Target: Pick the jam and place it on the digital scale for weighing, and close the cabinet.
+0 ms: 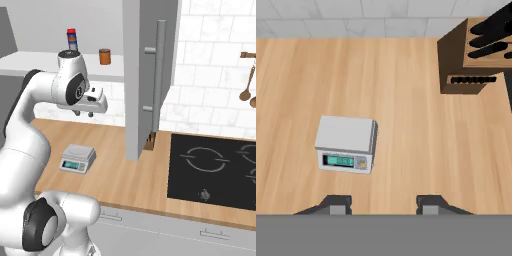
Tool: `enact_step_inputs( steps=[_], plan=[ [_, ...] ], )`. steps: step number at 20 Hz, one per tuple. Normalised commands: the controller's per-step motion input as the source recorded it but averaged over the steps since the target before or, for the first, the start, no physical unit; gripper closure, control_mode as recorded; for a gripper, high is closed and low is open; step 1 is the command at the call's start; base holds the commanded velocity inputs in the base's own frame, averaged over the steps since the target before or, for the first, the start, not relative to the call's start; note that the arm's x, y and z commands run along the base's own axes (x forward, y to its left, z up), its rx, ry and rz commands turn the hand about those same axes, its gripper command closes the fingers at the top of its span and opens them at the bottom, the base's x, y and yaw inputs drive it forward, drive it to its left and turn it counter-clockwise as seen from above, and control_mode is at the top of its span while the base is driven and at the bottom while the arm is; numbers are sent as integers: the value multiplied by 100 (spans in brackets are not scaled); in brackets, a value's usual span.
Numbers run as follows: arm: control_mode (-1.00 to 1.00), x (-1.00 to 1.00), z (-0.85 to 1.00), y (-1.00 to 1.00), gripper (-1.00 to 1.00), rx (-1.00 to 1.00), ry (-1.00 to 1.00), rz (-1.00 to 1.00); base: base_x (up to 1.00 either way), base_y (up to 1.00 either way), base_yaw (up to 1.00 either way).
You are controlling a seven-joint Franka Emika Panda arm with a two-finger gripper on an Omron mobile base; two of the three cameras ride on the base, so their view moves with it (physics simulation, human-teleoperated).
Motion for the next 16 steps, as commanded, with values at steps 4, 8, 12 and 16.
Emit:
enact_step_inputs(
  steps=[4,8,12,16],
  plan=[
    [-100,-44,0,0,-100,-2,0,0,0,0,0],
    [-100,-83,2,0,-100,0,-26,0,0,0,0],
    [-100,-57,22,3,-100,0,-38,0,0,0,0],
    [-100,-47,53,5,-100,0,-32,0,0,0,0]
  ],
)
